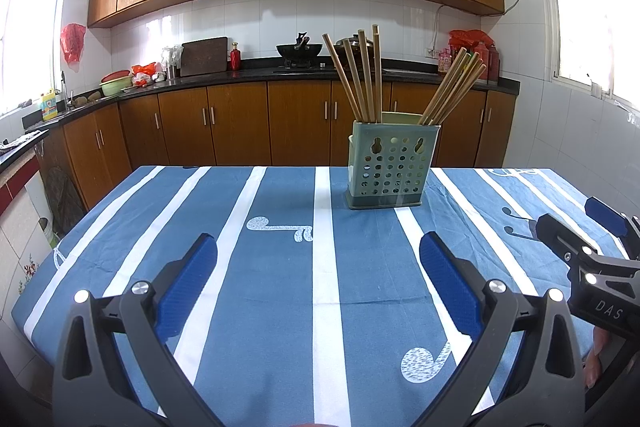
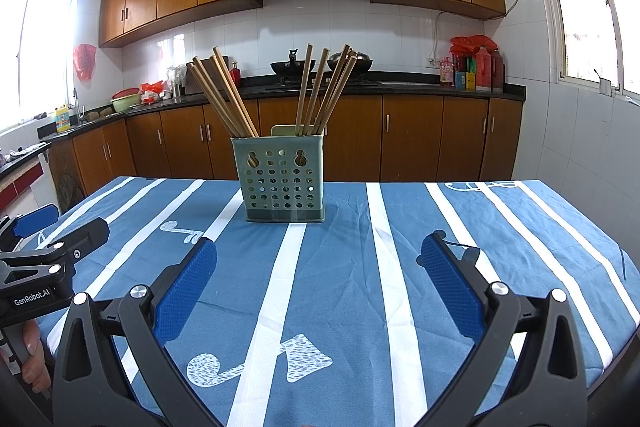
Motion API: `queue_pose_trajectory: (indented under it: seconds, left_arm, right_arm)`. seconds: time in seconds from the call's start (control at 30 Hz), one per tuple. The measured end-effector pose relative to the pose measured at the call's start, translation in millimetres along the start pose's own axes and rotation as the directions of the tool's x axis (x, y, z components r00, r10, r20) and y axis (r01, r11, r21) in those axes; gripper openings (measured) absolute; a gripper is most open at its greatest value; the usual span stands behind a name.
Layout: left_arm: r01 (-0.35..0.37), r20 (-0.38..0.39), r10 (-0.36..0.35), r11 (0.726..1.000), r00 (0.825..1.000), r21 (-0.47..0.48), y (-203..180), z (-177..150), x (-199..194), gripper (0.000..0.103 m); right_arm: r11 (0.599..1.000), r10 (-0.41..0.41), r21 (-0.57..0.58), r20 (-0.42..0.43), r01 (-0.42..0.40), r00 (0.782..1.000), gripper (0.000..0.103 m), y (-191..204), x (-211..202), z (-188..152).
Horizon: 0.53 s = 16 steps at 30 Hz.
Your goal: Organize utensils
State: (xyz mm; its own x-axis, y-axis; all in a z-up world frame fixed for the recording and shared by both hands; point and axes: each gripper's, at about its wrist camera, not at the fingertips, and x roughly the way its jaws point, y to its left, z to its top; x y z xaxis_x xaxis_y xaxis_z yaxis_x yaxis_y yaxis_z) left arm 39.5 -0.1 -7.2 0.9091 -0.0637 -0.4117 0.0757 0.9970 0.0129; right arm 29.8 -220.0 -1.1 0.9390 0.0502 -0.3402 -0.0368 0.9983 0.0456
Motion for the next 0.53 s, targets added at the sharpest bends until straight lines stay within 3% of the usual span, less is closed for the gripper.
queue_pose_trajectory:
  seconds: [0.53]
  left_arm:
    - [-0.003, -0.006, 0.003, 1.0, 1.0, -0.009, -2.3, -5.7, -0.7, 0.099]
  right_arm:
    - [1.0, 0.0, 0.003, -0.001, 0.0, 1.0, 0.101, 1.0, -0.4, -0.9]
